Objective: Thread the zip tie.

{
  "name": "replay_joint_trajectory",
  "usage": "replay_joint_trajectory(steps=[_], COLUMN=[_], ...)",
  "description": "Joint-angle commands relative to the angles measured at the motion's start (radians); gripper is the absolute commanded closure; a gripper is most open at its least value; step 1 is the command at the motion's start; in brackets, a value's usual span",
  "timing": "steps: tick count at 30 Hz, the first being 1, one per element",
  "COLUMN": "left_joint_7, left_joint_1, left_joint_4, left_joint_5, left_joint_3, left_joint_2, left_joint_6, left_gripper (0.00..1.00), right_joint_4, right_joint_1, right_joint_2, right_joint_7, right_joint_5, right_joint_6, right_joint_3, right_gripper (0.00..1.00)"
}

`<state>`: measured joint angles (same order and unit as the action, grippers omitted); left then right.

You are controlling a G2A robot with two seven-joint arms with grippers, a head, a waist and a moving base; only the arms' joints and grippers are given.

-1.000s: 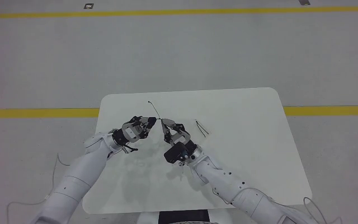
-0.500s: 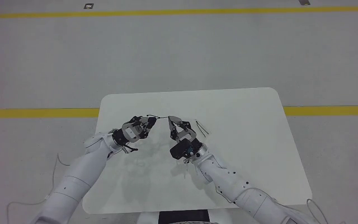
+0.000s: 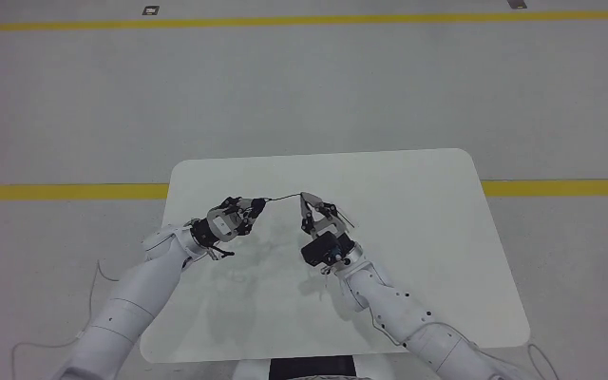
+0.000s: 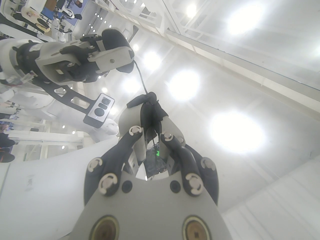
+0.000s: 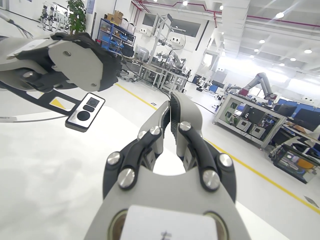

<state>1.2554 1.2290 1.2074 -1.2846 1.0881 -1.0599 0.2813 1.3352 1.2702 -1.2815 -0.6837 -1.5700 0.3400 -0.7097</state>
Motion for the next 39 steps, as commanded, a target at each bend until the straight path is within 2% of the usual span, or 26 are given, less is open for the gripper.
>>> replay_joint_trajectory(steps=[1, 26, 39], left_joint_7=[0.0, 0.0, 0.0], left_joint_1=[0.0, 0.0, 0.0], left_joint_4=[0.0, 0.0, 0.0], left_joint_5=[0.0, 0.0, 0.0], left_joint_3=[0.0, 0.0, 0.0], left_joint_2=[0.0, 0.0, 0.0], left_joint_6=[0.0, 0.0, 0.0], left_gripper=[1.0, 1.0, 1.0], right_joint_4=[0.004, 0.028, 0.043], right_joint_1=[0.004, 0.028, 0.054], right_joint_2=[0.002, 0.012, 0.018], right_joint_7=[-0.001, -0.001, -0.007], right_joint_5=[0.0, 0.0, 0.0], right_joint_6=[0.0, 0.0, 0.0], right_joint_3=[-0.005, -0.035, -0.076], right_gripper=[1.0, 1.0, 1.0])
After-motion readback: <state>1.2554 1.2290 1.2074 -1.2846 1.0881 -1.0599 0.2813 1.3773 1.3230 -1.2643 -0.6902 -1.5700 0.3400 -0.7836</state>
